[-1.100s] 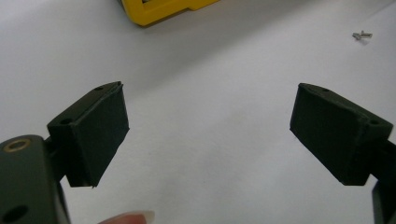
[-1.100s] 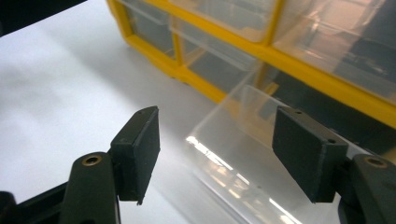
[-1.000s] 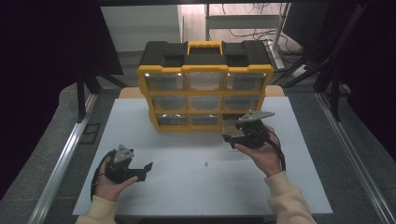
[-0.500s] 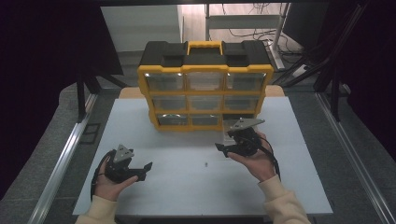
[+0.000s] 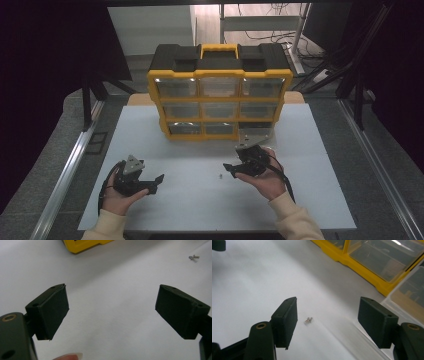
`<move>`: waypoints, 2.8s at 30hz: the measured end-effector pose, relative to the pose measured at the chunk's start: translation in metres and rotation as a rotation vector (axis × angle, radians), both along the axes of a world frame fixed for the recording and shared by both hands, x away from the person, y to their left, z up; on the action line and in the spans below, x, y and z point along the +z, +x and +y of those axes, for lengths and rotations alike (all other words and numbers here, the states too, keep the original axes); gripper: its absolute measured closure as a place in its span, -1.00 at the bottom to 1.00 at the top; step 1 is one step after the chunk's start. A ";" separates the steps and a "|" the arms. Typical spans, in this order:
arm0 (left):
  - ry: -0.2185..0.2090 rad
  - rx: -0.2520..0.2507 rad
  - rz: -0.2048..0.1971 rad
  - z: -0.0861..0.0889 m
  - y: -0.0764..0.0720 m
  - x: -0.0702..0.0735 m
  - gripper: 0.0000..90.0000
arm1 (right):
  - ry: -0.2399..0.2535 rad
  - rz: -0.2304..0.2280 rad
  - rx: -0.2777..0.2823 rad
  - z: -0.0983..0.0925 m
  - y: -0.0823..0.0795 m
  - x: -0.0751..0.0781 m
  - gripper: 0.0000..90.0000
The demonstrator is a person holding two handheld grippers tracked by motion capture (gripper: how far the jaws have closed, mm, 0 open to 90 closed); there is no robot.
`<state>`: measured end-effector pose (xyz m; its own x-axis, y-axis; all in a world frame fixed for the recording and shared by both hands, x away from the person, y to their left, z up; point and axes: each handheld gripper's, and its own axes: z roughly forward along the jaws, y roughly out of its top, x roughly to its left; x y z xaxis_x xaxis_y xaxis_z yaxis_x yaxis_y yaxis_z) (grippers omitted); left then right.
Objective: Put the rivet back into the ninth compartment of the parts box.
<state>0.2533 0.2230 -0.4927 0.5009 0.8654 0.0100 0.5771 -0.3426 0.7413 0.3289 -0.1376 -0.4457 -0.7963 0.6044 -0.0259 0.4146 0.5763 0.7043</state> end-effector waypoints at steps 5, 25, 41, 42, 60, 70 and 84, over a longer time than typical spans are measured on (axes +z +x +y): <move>0.003 0.000 0.001 0.000 0.000 0.000 -0.74 | -0.012 0.016 0.010 0.004 0.000 -0.005 -0.26; 0.000 -0.001 0.002 -0.001 0.000 -0.001 -0.74 | -0.047 0.040 0.051 0.021 -0.003 -0.018 -0.25; 0.000 0.001 0.003 0.000 0.000 -0.001 -0.74 | -0.070 0.064 0.055 0.028 0.000 -0.028 -0.25; 0.000 0.001 0.003 0.000 0.000 0.000 -0.74 | -0.071 0.064 0.055 0.028 0.000 -0.028 -0.25; -0.001 -0.002 0.004 0.000 0.000 -0.001 -0.74 | -0.096 0.108 0.039 0.032 0.009 -0.044 -0.25; -0.002 -0.002 0.007 0.000 0.001 -0.001 -0.74 | -0.161 0.136 0.031 0.041 0.016 -0.060 -0.18; -0.006 -0.003 0.005 0.000 0.001 -0.001 -0.73 | -0.204 0.140 0.044 0.046 0.016 -0.066 0.10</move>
